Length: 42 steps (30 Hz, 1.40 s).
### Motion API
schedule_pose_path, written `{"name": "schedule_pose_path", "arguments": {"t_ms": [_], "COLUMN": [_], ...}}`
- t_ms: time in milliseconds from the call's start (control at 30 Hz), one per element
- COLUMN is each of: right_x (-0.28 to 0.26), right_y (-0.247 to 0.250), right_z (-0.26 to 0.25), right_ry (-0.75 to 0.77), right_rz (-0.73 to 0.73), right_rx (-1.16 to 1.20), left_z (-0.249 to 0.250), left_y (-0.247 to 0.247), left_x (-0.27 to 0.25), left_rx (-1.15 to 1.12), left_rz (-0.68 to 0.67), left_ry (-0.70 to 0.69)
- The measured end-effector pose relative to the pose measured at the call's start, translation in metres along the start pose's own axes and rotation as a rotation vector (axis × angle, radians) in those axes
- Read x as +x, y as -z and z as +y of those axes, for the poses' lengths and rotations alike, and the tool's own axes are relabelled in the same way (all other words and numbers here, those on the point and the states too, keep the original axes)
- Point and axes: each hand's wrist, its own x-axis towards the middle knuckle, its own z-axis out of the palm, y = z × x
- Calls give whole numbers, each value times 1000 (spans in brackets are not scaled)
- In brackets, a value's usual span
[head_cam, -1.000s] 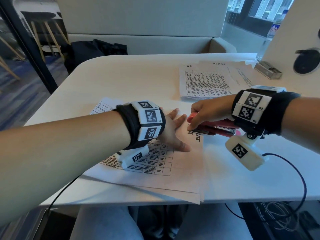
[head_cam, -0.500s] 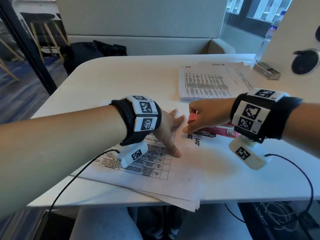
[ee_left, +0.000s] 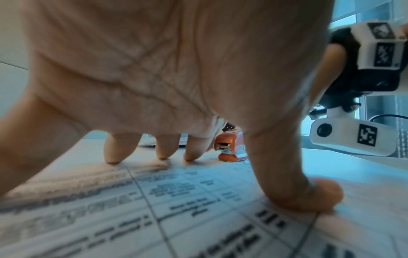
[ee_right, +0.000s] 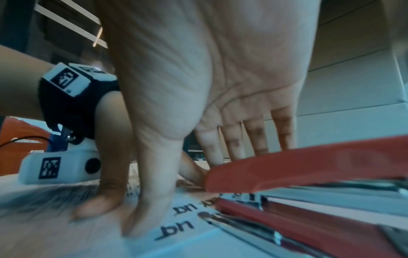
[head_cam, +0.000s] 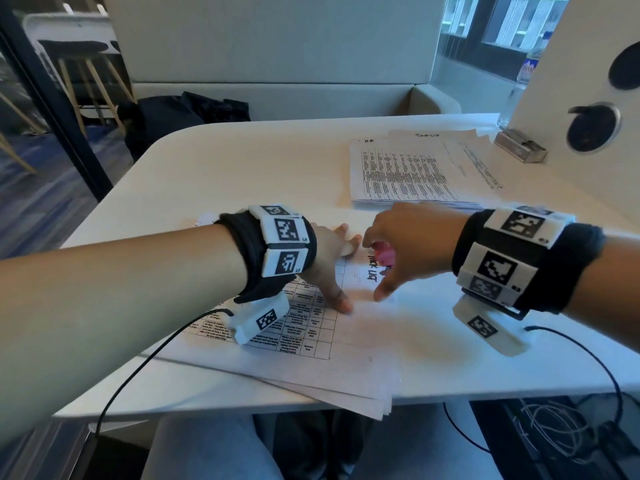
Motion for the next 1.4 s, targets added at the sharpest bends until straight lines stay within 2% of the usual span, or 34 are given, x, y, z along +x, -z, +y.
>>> {"name": "schedule_pose_path", "arguments": {"t_ms": [100,267,367,467,633,833,1400], "right_x": [-1,0,1,1,0,0,-4], "right_y": [1,9,11,10,11,18,18], "right_z": [-10,-20,-21,-22,-24,-32,-32], "right_ry": [8,-2,-23,-29,-73,-147,-129], "right_rz": [-104,-111,-125,-134,-141,-164,-144], "right_rx": [-74,-88,-57,-36,5,29,31], "left_z": [3,16,21,21,25,28,29], "left_y": [-2,0,1,1,-2,-5,-8], "left_x": [0,-8,-10,-12,-13,-10,-8], "left_rx": [-4,14,-56,-117,-142,-183,-235], "left_rz": [71,263,326,351,409,445,483], "left_ry": [-29,-54,-55,-22,-65,-48,-58]}}
